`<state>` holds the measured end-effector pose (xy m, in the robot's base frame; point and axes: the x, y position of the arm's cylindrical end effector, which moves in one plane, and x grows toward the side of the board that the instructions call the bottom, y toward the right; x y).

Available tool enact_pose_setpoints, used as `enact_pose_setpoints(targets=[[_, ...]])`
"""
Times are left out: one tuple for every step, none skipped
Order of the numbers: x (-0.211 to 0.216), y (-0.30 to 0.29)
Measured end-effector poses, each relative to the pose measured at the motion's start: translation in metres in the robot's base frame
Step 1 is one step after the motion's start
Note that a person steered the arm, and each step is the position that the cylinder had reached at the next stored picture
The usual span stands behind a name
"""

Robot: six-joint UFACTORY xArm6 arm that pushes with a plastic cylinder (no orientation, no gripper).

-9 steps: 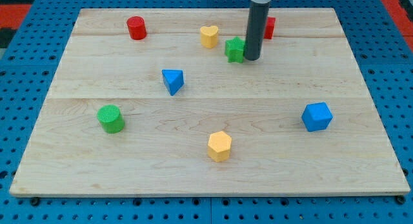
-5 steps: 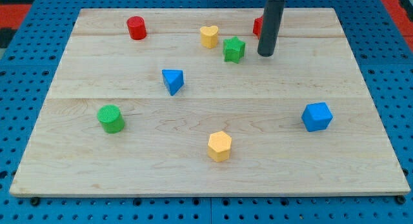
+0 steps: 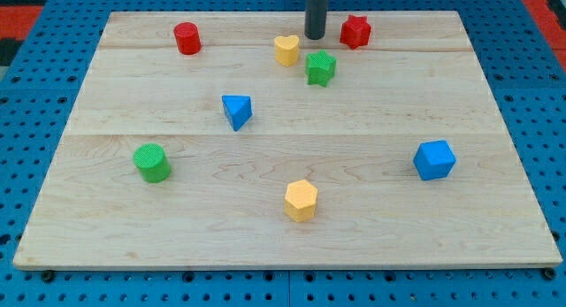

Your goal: Place the yellow heart parallel to the left of the green star

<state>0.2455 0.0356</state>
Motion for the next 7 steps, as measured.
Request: enact_pose_setpoints(targets=[[0.012,-0.011],[0.025,-0.013],[0.027,-0.01],[0.029,-0.005],[0.032,-0.014],[0.032,-0.039],[0.032,-0.07]])
